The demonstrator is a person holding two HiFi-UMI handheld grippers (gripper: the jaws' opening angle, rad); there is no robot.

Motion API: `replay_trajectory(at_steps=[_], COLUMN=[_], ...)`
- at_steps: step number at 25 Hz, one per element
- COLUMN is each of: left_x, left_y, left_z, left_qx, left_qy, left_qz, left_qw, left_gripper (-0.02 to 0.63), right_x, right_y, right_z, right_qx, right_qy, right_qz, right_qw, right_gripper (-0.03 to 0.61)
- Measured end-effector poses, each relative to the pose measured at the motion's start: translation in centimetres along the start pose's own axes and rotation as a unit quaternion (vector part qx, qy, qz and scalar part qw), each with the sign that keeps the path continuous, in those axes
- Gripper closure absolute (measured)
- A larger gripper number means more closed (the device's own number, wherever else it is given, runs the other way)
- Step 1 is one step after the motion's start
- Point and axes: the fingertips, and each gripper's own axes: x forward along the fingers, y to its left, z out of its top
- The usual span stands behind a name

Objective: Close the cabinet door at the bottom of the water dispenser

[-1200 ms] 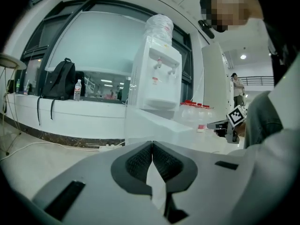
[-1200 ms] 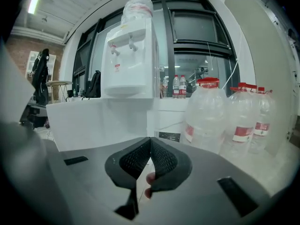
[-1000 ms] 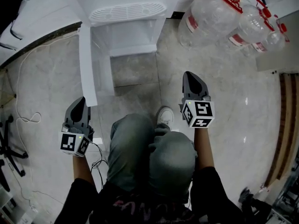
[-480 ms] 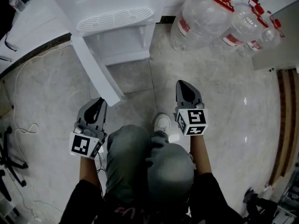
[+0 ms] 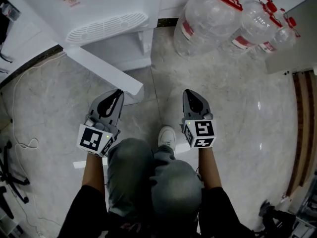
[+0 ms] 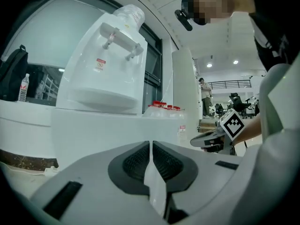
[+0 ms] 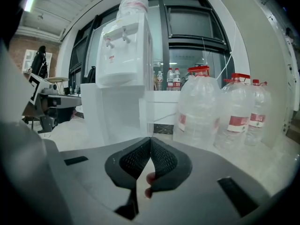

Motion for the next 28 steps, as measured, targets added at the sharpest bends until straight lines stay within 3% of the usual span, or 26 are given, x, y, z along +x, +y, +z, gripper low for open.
replay_trajectory(at_steps=[10, 17, 25, 28], left_x=[9.3, 14.1, 16.5, 16.6], left_y=[2.2, 5.7, 7.7, 7.6], left_z=[1.3, -0.1, -0.4, -0.8], left_qx=[0.026, 0.034, 0.056, 0.040], left_qy=[-0.006, 0.015, 0.028, 0.031], left_qz=[0.007, 0.029, 0.041, 0.042], left_qw=[0.9996, 0.9989, 0.9972, 0.9978], left_gripper=[0.598, 0.598, 0.598, 0.598], right_x=[2.2, 4.0, 4.4, 4.2], right_y=[-2.7, -4.0, -4.9, -5.0], right_z=[-1.4, -3.1, -4.6, -4.6], right_qx=[0.007, 0.008, 0.007, 0.010], right_qy=[0.011, 0.016, 0.030, 0.030], right_qz=[-0.004, 0.000, -0.004, -0.004], right_qw=[1.000, 1.000, 1.000, 0.999], right_gripper=[0.565, 0.565, 0.565, 0.565])
